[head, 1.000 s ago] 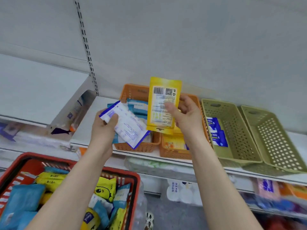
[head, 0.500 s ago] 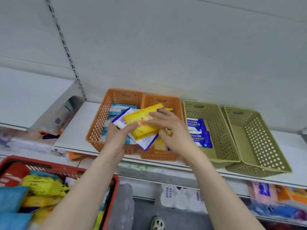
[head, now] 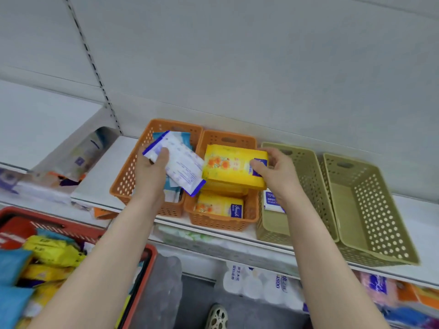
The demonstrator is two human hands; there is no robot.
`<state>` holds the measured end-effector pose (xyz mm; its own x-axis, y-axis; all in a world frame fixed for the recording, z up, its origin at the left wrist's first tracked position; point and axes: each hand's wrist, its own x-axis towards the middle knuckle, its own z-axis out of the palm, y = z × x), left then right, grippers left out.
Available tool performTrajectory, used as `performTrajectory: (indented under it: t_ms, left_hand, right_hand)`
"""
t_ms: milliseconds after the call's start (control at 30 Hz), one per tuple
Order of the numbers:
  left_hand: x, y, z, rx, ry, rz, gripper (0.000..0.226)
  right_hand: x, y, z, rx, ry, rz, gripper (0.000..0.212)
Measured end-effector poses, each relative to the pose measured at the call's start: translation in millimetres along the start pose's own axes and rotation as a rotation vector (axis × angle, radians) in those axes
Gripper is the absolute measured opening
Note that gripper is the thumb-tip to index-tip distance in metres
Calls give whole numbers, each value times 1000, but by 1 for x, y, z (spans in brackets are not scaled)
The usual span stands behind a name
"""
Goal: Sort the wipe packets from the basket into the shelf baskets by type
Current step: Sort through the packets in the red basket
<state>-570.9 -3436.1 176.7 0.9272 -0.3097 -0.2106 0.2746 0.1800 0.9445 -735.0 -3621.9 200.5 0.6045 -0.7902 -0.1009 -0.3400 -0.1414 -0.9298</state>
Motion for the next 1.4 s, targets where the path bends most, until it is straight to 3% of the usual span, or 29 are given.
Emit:
performTrajectory:
  t_ms: [133,367,500,567,633,733,833,867,967,1033,1133,1200,1233,1300,1400]
  left_hand:
    - [3,7,-19,24,64,34,28]
    - [-2,7,-32,12,5,6,28]
    - [-4,4,-36,19,-17,-3,29]
    - [-5,3,-36,9,-22,-15,23]
    - [-6,2,-35,-2,-30,-44,17]
    - [-5,-1,-36,-38,-79,-109,18]
    - [-5,-1,-35,-56,-145,-138,25]
    - [-5,-1,-34,-50,-183,-119,27]
    - [-8,1,-30,15,-259,-21,30]
    - [-8,2,-28,79,-234,19,34]
    - [-5,3,-32,117,-132,12,27]
    - [-6,9,-32,59,-107,-80,15]
    - [-7,10,-31,32,-130,-133,24]
    - [-10,12,-24,31,-207,-182,32]
    - [-16,6,-11,62,-212,-142,35]
  right_hand:
    - [-6,9,12,-549,-56,-58,37]
    - [-11,30,66,-776,-244,159,36]
    - [-11,37,79,-1154,-319,72,20]
    - [-10,42,82,-1205,-310,8,27]
    - [-5,46,82,-1179,-301,-5,36]
    - [3,43,78,-1174,-301,-20,25]
    - [1,17,75,-742,-79,-144,19]
    - [-2,3,76,-566,-83,-151,23]
    - [-10,-27,80,-247,-426,21,29]
    - [-13,-28,83,-145,-505,33,21]
    - [-11,-22,80,136,-248,-141,15]
    - [-6,-17,74,118,-80,-311,26]
    - [-4,-15,72,26,-54,-404,30]
    - [-2,-6,69,-124,-115,-525,39]
    - [-8,-2,64,-158,-230,-519,57]
